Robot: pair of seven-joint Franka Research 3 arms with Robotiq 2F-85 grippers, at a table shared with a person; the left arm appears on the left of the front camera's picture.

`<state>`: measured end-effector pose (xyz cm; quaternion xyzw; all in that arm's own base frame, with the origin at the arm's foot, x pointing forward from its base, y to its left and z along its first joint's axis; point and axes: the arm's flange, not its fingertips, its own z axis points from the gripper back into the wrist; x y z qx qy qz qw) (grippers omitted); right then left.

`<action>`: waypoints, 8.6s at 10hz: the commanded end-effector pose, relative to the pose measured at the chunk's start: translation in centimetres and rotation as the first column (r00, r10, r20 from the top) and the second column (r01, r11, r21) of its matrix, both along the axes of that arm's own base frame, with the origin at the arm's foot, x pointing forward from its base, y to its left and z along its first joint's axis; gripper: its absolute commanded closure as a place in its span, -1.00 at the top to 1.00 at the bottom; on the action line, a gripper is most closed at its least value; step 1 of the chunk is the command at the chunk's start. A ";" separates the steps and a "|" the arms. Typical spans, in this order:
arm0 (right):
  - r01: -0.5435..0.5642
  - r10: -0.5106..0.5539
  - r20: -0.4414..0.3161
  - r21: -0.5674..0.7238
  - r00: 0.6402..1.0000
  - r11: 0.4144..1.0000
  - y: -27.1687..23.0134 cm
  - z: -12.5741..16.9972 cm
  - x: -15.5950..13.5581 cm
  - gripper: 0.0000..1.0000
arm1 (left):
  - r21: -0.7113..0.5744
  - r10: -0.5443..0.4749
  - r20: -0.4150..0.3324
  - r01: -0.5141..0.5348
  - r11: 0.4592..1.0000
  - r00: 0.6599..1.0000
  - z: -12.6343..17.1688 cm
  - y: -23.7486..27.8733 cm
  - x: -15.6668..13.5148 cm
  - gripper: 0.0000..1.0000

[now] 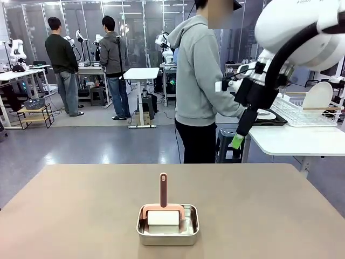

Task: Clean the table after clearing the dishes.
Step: When the right (or left) Handle tray is removed, use the right hand (or left hand) to clean the right (or left) side of the table with the Lint Roller.

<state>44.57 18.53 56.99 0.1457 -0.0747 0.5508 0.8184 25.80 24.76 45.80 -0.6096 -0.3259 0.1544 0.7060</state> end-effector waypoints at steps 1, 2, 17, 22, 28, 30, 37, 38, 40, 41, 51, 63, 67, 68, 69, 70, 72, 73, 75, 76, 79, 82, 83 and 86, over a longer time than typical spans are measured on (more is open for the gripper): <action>-0.013 0.014 0.031 -0.045 0.999 0.999 -0.6 -2.0 -0.3 1.00 | -0.004 -0.004 0.018 0.004 1.000 1.000 0.3 0.2 -0.1 1.00; 0.000 0.000 0.000 0.000 1.000 1.000 0.0 0.0 0.0 1.00 | -0.004 -0.004 0.018 0.004 1.000 1.000 0.3 0.2 -0.1 1.00; -0.272 0.283 0.051 -0.160 0.958 0.949 14.1 -9.3 2.9 1.00 | -0.004 -0.004 0.018 0.004 1.000 1.000 0.3 0.2 -0.1 1.00; -0.375 0.386 0.014 -0.210 0.922 0.903 19.5 -11.7 3.0 1.00 | -0.004 -0.004 0.018 0.004 1.000 1.000 0.3 0.2 -0.1 1.00; -0.481 0.472 -0.094 -0.169 0.877 0.860 23.5 -13.5 4.9 1.00 | -0.004 -0.004 0.018 0.004 1.000 1.000 0.3 0.2 -0.1 1.00; -0.493 0.476 -0.129 -0.164 0.870 0.855 24.4 -14.1 5.3 1.00 | -0.004 -0.004 0.018 0.004 1.000 1.000 0.3 0.2 -0.1 1.00; -0.506 0.475 -0.206 -0.141 0.856 0.851 25.0 -15.5 5.8 0.57 | -0.004 -0.004 0.018 0.004 1.000 1.000 0.3 0.2 -0.1 1.00; -0.505 0.473 -0.212 -0.139 0.856 0.852 25.2 -15.6 5.7 0.35 | -0.004 -0.004 0.018 0.004 1.000 1.000 0.3 0.2 -0.1 1.00; -0.498 0.461 -0.233 -0.139 0.856 0.856 25.2 -15.8 5.8 -0.03 | -0.004 -0.004 0.018 0.004 1.000 1.000 0.3 0.2 -0.1 1.00; -0.498 0.459 -0.236 -0.140 0.856 0.856 25.2 -15.8 5.8 -0.19 | -0.004 -0.004 0.018 0.004 1.000 1.000 0.3 0.2 -0.1 1.00; -0.275 0.248 -0.129 -0.273 0.960 0.922 23.5 -9.3 4.5 -0.78 | -0.004 -0.004 0.018 0.004 1.000 1.000 0.3 0.2 -0.1 1.00; 0.851 -0.784 -0.367 0.046 0.501 0.522 -3.7 -8.9 1.1 -0.78 | -0.004 -0.004 0.018 0.004 1.000 1.000 0.3 0.2 -0.1 1.00; 0.837 -0.782 -0.355 0.004 0.512 0.547 -5.0 -9.2 2.1 -0.78 | -0.004 -0.004 0.018 0.004 1.000 1.000 0.3 0.2 -0.1 1.00; 0.837 -0.782 -0.355 0.004 0.512 0.547 -5.0 -9.2 2.1 -0.78 | -0.004 -0.004 0.018 0.004 1.000 1.000 0.3 0.2 -0.1 1.00; 0.837 -0.782 -0.355 0.004 0.512 0.547 -5.0 -9.2 2.1 -0.78 | -0.004 -0.004 0.018 0.004 1.000 1.000 0.3 0.2 -0.1 1.00; 0.837 -0.782 -0.355 0.004 0.512 0.547 -5.0 -9.2 2.1 -0.78 | -0.004 -0.004 0.018 0.004 1.000 1.000 0.3 0.2 -0.1 1.00; 0.823 -0.719 -0.485 0.006 0.499 0.567 -6.1 -11.5 4.1 -0.59 | -0.004 -0.004 0.018 0.004 1.000 1.000 0.3 0.2 -0.1 1.00; 0.846 -0.707 -0.539 0.017 0.457 0.533 -7.3 -13.3 5.7 -0.59 | -0.004 -0.004 0.018 0.004 1.000 1.000 0.3 0.2 -0.1 1.00; 0.862 -0.671 -0.612 0.036 0.418 0.505 -9.0 -15.8 7.1 -0.59 | -0.004 -0.004 0.018 0.004 1.000 1.000 0.3 0.2 -0.1 1.00; 0.867 -0.654 -0.639 0.041 0.405 0.497 -9.4 -17.0 7.6 -0.59 | -0.004 -0.004 0.018 0.004 1.000 1.000 0.3 0.2 -0.1 1.00; 0.874 -0.608 -0.676 0.113 0.416 0.472 -9.3 -20.9 8.2 -0.59 | -0.004 -0.004 0.018 0.004 1.000 1.000 0.3 0.2 -0.1 1.00; 0.887 -0.634 -0.655 0.126 0.411 0.445 -8.8 -23.1 7.3 -0.59 | -0.004 -0.004 0.018 0.004 1.000 1.000 0.3 0.2 -0.1 1.00; 0.888 -0.642 -0.643 0.141 0.418 0.438 -8.8 -23.9 6.7 -0.59 | -0.004 -0.004 0.018 0.004 1.000 1.000 0.3 0.2 -0.1 1.00; 0.907 -0.702 -0.598 0.113 0.388 0.405 -10.7 -26.7 5.9 -0.59 | -0.004 -0.004 0.018 0.004 1.000 1.000 0.3 0.2 -0.1 1.00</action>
